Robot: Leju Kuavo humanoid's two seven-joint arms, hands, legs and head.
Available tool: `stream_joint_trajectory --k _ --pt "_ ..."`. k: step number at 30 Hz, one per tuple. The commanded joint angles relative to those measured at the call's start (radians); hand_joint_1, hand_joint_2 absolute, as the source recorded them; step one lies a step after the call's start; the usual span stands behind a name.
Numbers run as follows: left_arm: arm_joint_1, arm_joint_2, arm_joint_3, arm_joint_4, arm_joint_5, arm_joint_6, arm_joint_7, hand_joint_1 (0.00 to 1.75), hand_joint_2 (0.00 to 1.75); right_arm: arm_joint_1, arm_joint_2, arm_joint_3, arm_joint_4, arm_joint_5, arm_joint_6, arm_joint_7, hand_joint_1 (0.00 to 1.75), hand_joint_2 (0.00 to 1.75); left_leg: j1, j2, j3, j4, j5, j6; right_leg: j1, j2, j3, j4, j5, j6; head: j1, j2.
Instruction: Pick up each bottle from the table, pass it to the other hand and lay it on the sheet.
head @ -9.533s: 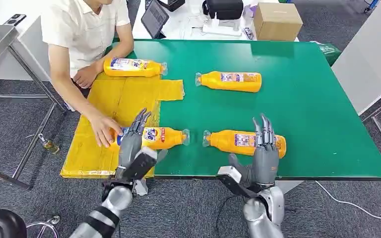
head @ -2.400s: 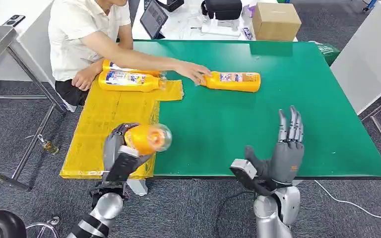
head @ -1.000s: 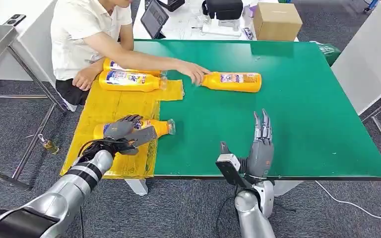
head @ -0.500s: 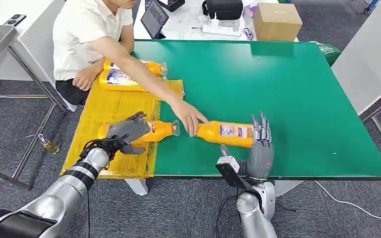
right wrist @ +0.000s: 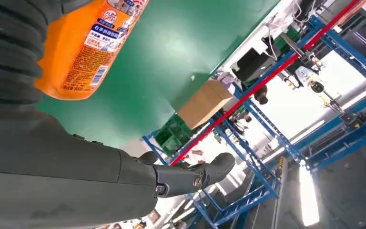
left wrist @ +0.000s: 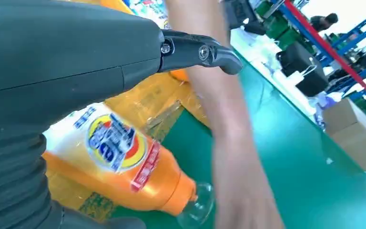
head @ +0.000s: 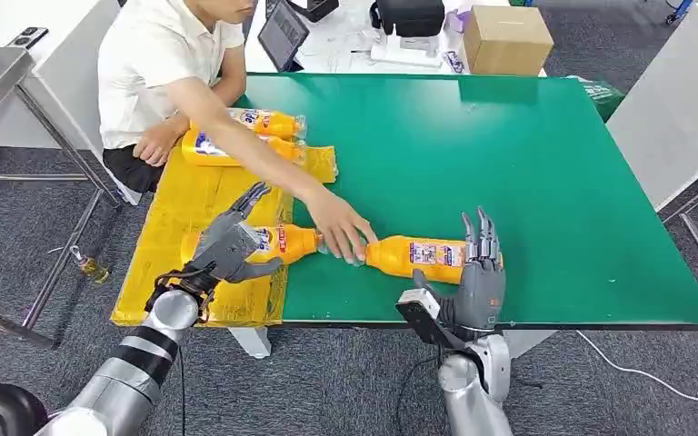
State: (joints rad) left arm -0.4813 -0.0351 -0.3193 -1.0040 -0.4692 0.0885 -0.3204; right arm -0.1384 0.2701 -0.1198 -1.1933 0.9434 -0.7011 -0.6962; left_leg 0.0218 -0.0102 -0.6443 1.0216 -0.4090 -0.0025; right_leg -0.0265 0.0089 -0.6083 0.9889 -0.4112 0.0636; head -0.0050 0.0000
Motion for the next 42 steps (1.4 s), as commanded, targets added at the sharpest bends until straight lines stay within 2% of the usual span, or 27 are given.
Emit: stream_joint_trajectory --k 1,7,10,14,19,21,25,27,29,32,38,42 --pt "0.096 0.052 -0.089 -0.254 0.032 0.096 0.002 0.00 1.75 -0.022 -0.031 -0.075 0.057 0.082 0.003 -0.002 0.00 1.75 0.000 0.002 0.004 -0.001 -0.002 0.001 0.001 0.000 0.004 -0.001 -0.001 -0.002 0.000 0.000" --pt "0.150 0.027 -0.129 -0.390 0.031 0.214 -0.009 0.00 1.75 -0.111 -0.088 -0.145 0.271 0.238 0.003 0.008 0.00 1.75 0.001 0.001 0.004 -0.001 -0.002 0.002 0.001 0.000 0.005 -0.002 -0.001 -0.002 0.000 0.000" --pt "0.170 0.027 -0.151 -0.433 0.057 0.230 -0.029 0.00 1.75 -0.168 -0.165 -0.105 0.414 0.307 0.003 0.104 0.00 1.75 0.000 0.001 0.003 -0.001 -0.001 0.002 0.001 0.000 0.004 -0.002 0.000 -0.002 0.000 0.000" --pt "0.208 0.025 -0.167 -0.484 0.130 0.220 -0.051 0.00 1.75 -0.210 -0.255 -0.022 0.555 0.299 0.003 0.184 0.00 1.75 0.000 0.002 0.005 -0.001 -0.002 0.002 0.001 0.000 0.005 -0.003 0.000 -0.002 -0.001 0.000" --pt "0.220 0.027 -0.180 -0.496 0.153 0.216 -0.054 0.00 1.75 -0.225 -0.281 0.071 0.599 0.287 0.003 0.219 0.00 1.75 0.000 0.002 0.005 -0.001 -0.002 0.002 0.001 0.000 0.006 -0.002 -0.001 -0.002 0.000 0.000" --pt "0.220 0.027 -0.180 -0.496 0.153 0.216 -0.054 0.00 1.75 -0.225 -0.281 0.071 0.599 0.287 0.003 0.219 0.00 1.75 0.000 0.002 0.005 -0.001 -0.003 0.002 0.001 0.001 0.005 -0.001 -0.001 -0.003 -0.001 0.000" --pt "0.223 0.019 -0.172 -0.482 0.162 0.216 -0.052 0.00 1.75 -0.202 -0.320 0.175 0.510 0.374 0.003 0.347 0.00 1.75 0.000 0.002 0.006 0.000 -0.003 0.002 0.001 0.000 0.006 -0.001 -0.002 -0.003 -0.001 0.000" --pt "0.231 0.017 -0.168 -0.478 0.162 0.217 -0.052 0.00 1.75 -0.194 -0.329 0.188 0.464 0.402 0.003 0.376 0.00 1.75 -0.001 0.000 0.002 0.000 -0.001 0.002 0.000 -0.001 0.003 -0.001 -0.001 -0.002 -0.001 0.000" --pt "0.235 0.012 -0.167 -0.475 0.166 0.219 -0.055 0.00 1.75 -0.218 -0.327 0.199 0.508 0.350 0.003 0.362 0.00 1.75 0.000 0.002 0.007 0.000 -0.003 0.003 0.001 -0.001 0.007 -0.002 -0.002 -0.003 0.000 0.000" --pt "0.231 0.009 -0.175 -0.476 0.178 0.207 -0.060 0.00 1.75 -0.253 -0.332 0.236 0.574 0.325 0.003 0.375 0.00 1.75 -0.001 0.001 0.002 0.000 -0.001 0.001 0.000 0.000 0.002 -0.001 0.000 -0.001 -0.001 0.000" --pt "0.217 0.008 -0.183 -0.469 0.190 0.193 -0.059 0.00 1.75 -0.288 -0.341 0.276 0.624 0.335 0.005 0.387 0.00 1.75 0.000 0.001 0.004 0.000 -0.002 0.002 0.001 0.000 0.005 -0.001 -0.001 -0.002 -0.001 0.000" --pt "0.208 0.004 -0.187 -0.469 0.224 0.157 -0.042 0.00 1.75 -0.340 -0.356 0.333 0.652 0.338 0.053 0.421 0.00 1.75 0.000 0.002 0.003 0.000 -0.001 0.002 0.000 0.001 0.003 -0.001 0.000 -0.002 -0.001 0.000"
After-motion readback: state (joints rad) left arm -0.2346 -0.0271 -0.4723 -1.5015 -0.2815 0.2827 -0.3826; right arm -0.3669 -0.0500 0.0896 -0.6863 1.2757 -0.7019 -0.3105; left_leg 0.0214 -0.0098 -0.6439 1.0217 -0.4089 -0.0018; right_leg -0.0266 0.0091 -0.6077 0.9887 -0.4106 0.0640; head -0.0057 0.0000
